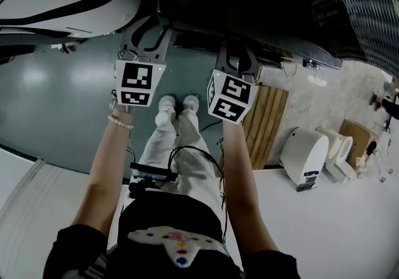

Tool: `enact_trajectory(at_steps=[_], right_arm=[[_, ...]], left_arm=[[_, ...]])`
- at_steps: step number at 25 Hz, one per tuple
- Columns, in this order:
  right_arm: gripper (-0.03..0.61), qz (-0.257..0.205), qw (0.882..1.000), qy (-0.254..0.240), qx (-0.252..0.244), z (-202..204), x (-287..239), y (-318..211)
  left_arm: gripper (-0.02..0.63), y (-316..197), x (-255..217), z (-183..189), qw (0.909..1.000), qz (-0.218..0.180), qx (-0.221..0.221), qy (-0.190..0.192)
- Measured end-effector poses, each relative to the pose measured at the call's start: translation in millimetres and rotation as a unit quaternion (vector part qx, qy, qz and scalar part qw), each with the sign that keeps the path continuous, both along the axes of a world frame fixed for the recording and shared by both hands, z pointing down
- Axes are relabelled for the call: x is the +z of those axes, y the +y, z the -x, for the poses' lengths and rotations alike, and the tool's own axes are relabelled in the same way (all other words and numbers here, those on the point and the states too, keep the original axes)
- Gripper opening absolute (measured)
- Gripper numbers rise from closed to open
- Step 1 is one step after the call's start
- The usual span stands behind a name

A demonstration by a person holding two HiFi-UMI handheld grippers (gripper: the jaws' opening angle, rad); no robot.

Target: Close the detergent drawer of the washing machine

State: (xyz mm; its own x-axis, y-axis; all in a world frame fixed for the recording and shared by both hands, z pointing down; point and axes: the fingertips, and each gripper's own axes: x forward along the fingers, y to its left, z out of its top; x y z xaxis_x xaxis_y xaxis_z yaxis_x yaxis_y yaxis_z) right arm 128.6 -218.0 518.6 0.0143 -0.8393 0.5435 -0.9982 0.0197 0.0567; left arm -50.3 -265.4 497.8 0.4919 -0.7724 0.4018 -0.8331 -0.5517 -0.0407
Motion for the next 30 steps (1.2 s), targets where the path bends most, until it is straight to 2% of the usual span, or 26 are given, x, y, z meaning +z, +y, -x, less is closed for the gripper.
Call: enact_trajectory(at_steps=[5, 9, 12, 16, 21, 30], right_arm=[[0.113, -0.012, 1.000, 0.003, 0.000, -4, -4, 6], [0.007, -0.009, 1.000, 0.018, -0.002, -5, -8, 15], [0.005, -0.010, 1.000, 0.008, -0.015, 0, -15, 21], [0.005, -0.016, 0.999, 0.001, -0.045, 12, -27, 29], [0.005, -0.030, 0.996, -0.008, -0.081, 25, -50, 44], [0.005, -0.072, 0.991, 0.002, -0.116, 30, -101, 69]], left_arm=[[0.132, 6, -6, 1, 1.0000, -0.008, 0.001, 0.000], [0.046, 13, -16, 2, 0.9998, -0.016, 0.008, 0.009], [0.011, 20, -28, 0, 0.9994, -0.021, 0.017, 0.021], [0.011, 31, -51, -7, 0.9983, -0.029, 0.026, 0.044], [0.011, 50, -76, -16, 0.9968, -0.042, 0.044, 0.053], [0.011, 85, -106, -19, 0.9959, -0.045, 0.063, 0.046]])
